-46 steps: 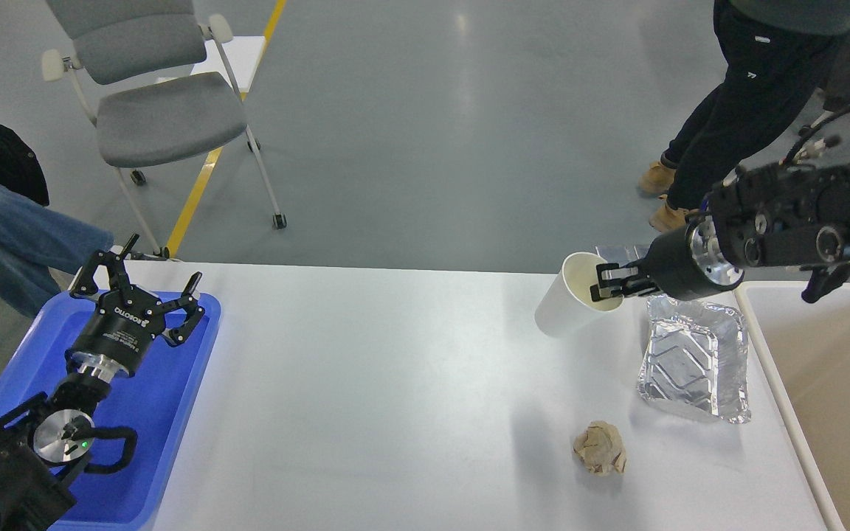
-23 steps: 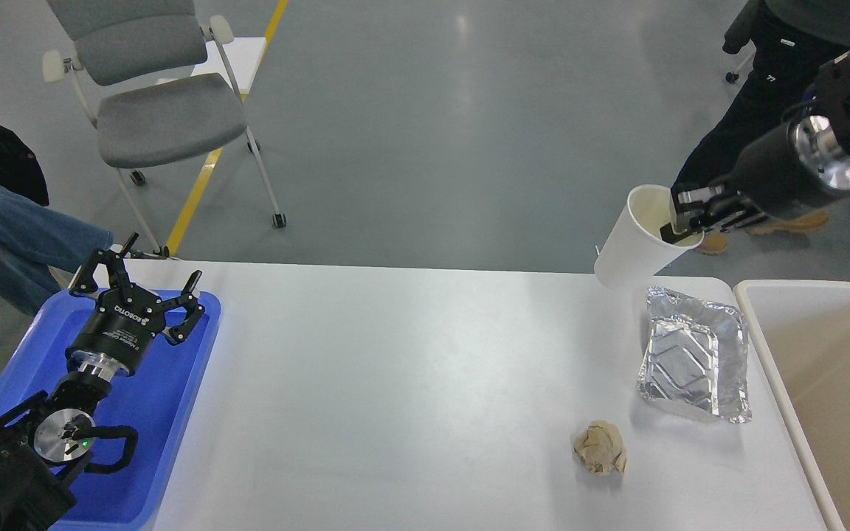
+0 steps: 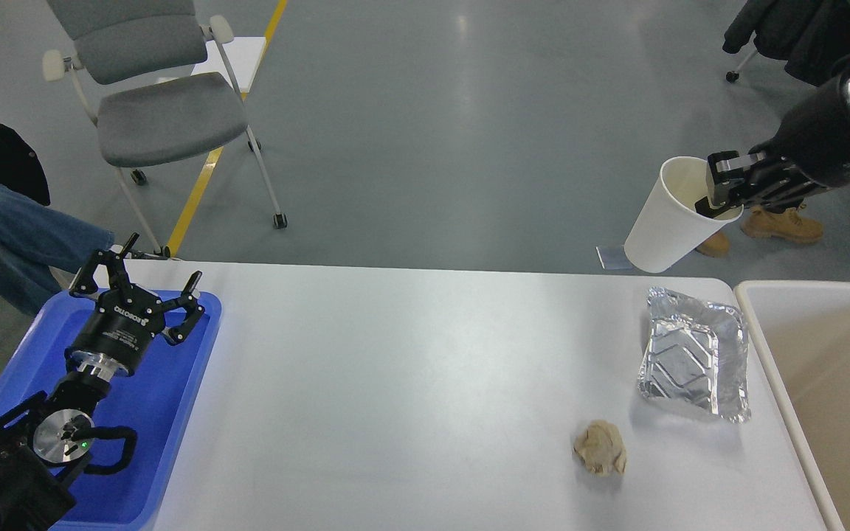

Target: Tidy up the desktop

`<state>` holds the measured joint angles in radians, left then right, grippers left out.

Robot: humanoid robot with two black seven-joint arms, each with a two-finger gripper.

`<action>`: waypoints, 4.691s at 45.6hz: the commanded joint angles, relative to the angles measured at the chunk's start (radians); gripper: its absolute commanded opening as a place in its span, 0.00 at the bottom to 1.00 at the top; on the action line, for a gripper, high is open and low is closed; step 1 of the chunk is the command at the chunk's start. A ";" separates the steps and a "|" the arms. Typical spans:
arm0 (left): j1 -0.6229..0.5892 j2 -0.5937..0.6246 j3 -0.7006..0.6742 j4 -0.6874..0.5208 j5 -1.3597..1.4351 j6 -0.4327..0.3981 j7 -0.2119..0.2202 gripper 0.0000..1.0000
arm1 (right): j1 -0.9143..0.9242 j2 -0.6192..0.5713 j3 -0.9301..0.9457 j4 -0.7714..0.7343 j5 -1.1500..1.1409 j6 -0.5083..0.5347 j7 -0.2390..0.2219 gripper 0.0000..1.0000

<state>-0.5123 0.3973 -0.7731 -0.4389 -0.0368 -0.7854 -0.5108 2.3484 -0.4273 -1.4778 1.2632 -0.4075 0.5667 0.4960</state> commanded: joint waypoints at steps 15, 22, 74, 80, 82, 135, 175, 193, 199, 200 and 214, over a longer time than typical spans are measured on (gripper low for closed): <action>0.000 0.000 0.000 0.000 0.000 0.000 0.000 0.99 | -0.549 -0.257 -0.069 -0.574 0.053 -0.048 0.006 0.00; 0.000 0.000 0.000 0.000 0.000 0.000 0.000 0.99 | -0.757 -0.330 -0.026 -0.755 0.070 -0.059 0.003 0.00; 0.000 0.000 0.000 0.000 0.000 0.000 0.000 0.99 | -1.632 -0.203 0.531 -1.188 0.067 -0.330 -0.120 0.00; 0.000 0.000 0.000 0.000 0.000 0.000 0.000 0.99 | -1.652 -0.171 0.531 -1.190 0.069 -0.364 -0.140 0.00; 0.000 0.000 0.000 0.000 0.000 0.000 0.000 0.99 | -1.657 -0.163 0.537 -1.191 0.069 -0.375 -0.149 0.00; 0.000 0.000 0.000 0.000 0.000 0.000 0.000 0.99 | -0.983 -0.387 0.743 -0.837 0.070 -0.375 -0.159 1.00; -0.002 0.000 0.000 0.000 0.000 0.000 0.000 0.99 | -0.463 -0.360 0.470 -0.389 0.059 -0.366 -0.159 1.00; 0.000 0.000 0.000 0.000 0.000 0.000 0.000 0.99 | -0.316 -0.268 0.301 -0.168 -0.002 -0.200 -0.160 1.00; 0.000 0.000 0.000 0.000 0.000 0.000 0.000 0.99 | -0.258 -0.242 0.289 -0.105 -0.002 -0.070 -0.160 1.00; -0.002 0.000 0.000 0.000 0.000 0.000 0.000 0.99 | -0.247 -0.237 0.284 -0.093 -0.002 -0.050 -0.160 1.00; 0.000 0.000 0.000 0.000 0.000 0.000 0.000 0.99 | -0.199 -0.122 0.153 0.012 0.007 -0.016 -0.157 1.00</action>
<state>-0.5127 0.3973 -0.7731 -0.4386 -0.0368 -0.7854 -0.5108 2.1093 -0.6220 -1.2412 1.1987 -0.4024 0.5019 0.3363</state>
